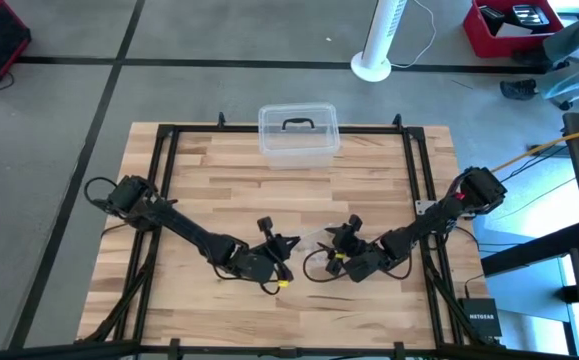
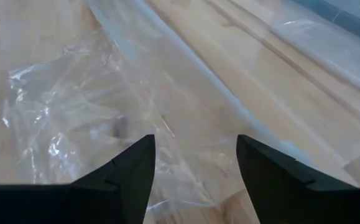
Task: Roll bandage
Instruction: Open the transparent zip bag
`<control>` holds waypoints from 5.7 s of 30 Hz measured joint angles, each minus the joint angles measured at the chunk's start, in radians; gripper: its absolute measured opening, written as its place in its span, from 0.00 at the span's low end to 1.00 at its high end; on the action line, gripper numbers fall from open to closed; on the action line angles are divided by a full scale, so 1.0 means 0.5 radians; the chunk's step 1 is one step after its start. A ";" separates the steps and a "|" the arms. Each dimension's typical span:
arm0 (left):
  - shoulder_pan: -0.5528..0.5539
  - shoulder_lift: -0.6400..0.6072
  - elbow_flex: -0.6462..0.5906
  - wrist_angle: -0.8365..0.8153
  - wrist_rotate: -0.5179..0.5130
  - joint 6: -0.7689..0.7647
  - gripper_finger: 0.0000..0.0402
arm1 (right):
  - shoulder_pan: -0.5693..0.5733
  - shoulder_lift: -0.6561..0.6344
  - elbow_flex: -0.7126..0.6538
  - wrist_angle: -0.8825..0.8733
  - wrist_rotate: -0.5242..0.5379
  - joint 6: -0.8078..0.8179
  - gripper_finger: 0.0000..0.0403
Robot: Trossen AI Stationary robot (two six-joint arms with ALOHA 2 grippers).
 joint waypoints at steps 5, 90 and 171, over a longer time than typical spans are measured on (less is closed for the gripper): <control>0.029 0.000 0.000 -0.001 0.005 0.039 0.06 | 0.000 0.000 0.001 0.002 0.000 -0.053 0.56; 0.175 -0.191 -0.883 0.582 0.748 -0.599 0.42 | -0.308 -0.041 0.248 -0.218 -0.838 -0.751 0.02; 0.044 -0.219 -0.294 -0.430 0.521 -0.200 0.00 | -0.365 -0.581 -0.528 0.868 -1.225 -0.890 0.01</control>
